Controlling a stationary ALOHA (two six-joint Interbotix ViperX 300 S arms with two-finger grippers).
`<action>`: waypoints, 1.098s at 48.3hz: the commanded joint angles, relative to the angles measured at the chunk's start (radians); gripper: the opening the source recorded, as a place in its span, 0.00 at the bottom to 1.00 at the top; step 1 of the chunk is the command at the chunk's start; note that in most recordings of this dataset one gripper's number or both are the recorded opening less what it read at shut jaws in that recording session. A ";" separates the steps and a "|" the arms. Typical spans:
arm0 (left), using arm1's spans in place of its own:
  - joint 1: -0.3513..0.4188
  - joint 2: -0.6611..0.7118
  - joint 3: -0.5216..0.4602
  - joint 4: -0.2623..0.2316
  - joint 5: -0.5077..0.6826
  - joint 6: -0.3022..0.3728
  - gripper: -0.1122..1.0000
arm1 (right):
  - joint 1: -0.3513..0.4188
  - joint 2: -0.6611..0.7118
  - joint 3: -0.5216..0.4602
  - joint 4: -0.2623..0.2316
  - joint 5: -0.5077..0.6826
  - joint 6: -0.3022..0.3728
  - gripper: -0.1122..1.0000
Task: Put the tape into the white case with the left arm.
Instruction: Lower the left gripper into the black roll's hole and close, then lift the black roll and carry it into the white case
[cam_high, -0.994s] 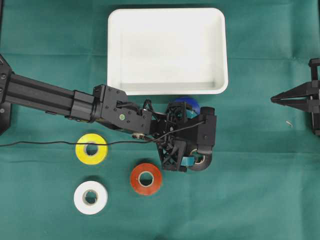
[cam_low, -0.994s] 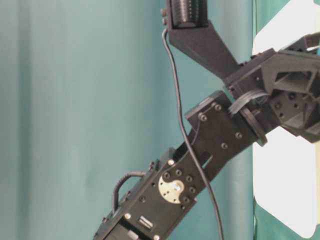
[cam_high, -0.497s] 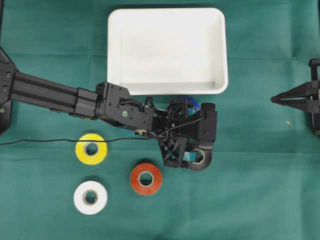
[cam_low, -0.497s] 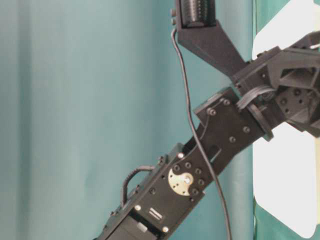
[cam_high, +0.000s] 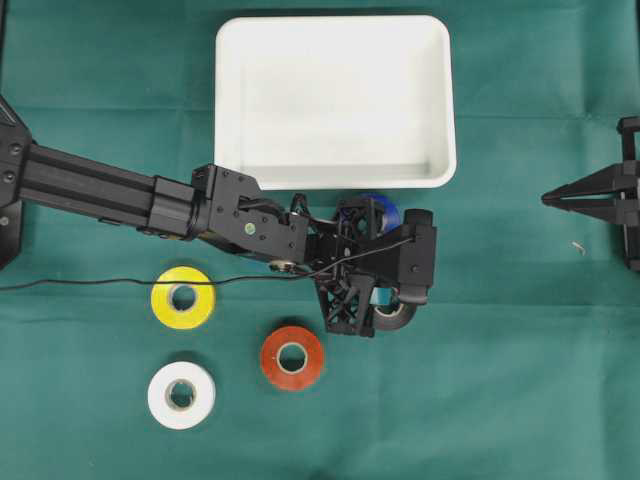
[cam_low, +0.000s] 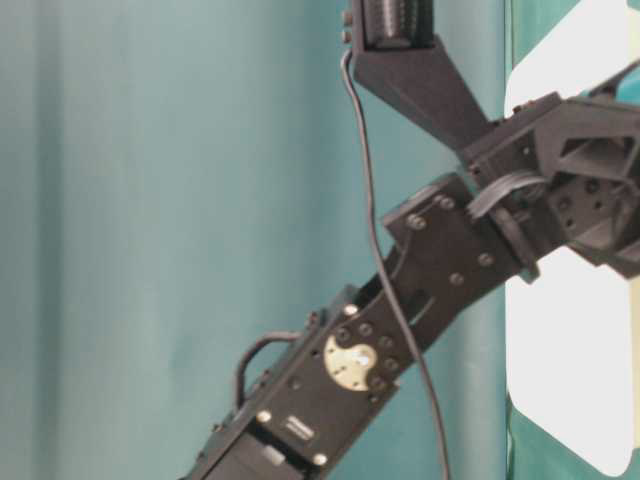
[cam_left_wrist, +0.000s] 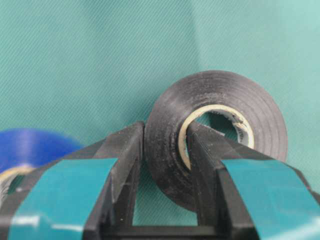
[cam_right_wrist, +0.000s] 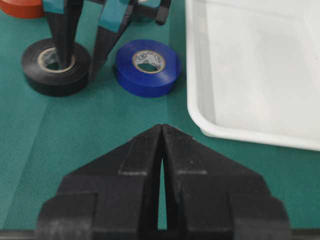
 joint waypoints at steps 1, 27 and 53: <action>-0.011 -0.083 -0.014 0.000 0.031 -0.002 0.32 | -0.002 0.014 -0.011 -0.002 -0.009 0.002 0.02; -0.017 -0.279 0.006 0.002 0.146 0.106 0.32 | -0.002 0.012 -0.009 -0.002 -0.009 0.002 0.02; 0.169 -0.308 0.092 0.002 0.156 0.115 0.32 | 0.000 0.012 -0.009 -0.002 -0.009 0.002 0.02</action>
